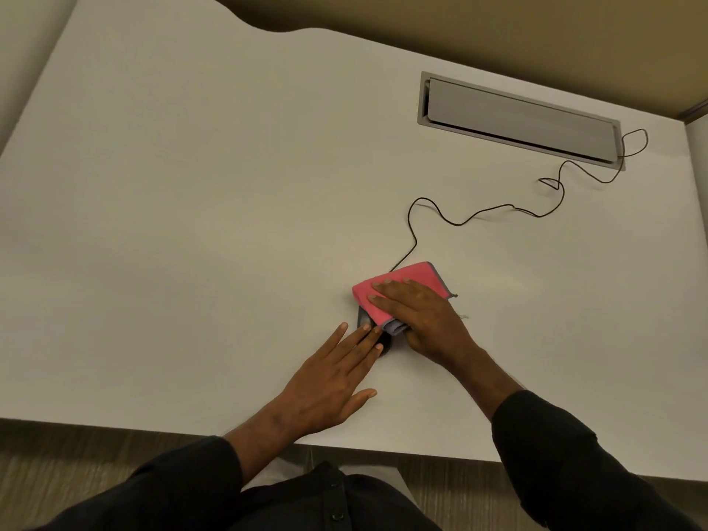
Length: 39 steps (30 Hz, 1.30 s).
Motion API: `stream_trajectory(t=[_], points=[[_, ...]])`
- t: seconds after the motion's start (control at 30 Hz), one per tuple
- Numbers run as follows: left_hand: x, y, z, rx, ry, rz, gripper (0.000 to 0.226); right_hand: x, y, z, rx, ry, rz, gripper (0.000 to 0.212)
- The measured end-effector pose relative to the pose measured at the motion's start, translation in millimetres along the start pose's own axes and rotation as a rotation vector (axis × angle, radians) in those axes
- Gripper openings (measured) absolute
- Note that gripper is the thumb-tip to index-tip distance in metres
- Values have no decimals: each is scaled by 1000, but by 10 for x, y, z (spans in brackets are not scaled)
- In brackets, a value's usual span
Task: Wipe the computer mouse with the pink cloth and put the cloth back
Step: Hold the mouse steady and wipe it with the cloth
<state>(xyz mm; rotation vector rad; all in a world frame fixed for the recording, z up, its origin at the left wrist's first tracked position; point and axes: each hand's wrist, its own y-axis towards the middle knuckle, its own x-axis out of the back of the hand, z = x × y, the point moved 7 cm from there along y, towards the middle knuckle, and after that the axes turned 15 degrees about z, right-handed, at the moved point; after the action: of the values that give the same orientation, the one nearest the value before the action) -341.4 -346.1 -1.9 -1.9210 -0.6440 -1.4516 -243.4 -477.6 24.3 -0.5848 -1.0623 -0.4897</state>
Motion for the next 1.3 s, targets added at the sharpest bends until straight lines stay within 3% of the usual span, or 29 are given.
stream_trajectory(t=[0.07, 0.3, 0.43, 0.63, 0.83, 1.0, 1.2, 1.3], points=[[1, 1, 8, -2, -2, -5, 67, 29, -32, -3, -27, 83, -19, 48], [-15, -4, 19, 2, -5, 11, 69, 81, -43, 43, -112, 330, -148, 48], [-30, -8, 13, 0, 2, 5, 67, 108, -9, 22, -270, 257, -272, 34], [-50, -2, 22, -12, -10, 0, 68, -117, 82, 42, -241, 110, -51, 62], [-51, -19, 28, -6, 1, -17, 66, -130, 106, -39, -171, 17, -34, 47], [-65, -22, 37, -19, 20, -5, 65, 4, 114, -96, -154, 103, -94, 43], [-89, -19, 37, -24, -12, 2, 65, -39, 175, 176, 65, -1, -33, 39], [-104, -20, 44, -19, 0, 6, 65, -6, 166, 106, 23, -11, -44, 38]])
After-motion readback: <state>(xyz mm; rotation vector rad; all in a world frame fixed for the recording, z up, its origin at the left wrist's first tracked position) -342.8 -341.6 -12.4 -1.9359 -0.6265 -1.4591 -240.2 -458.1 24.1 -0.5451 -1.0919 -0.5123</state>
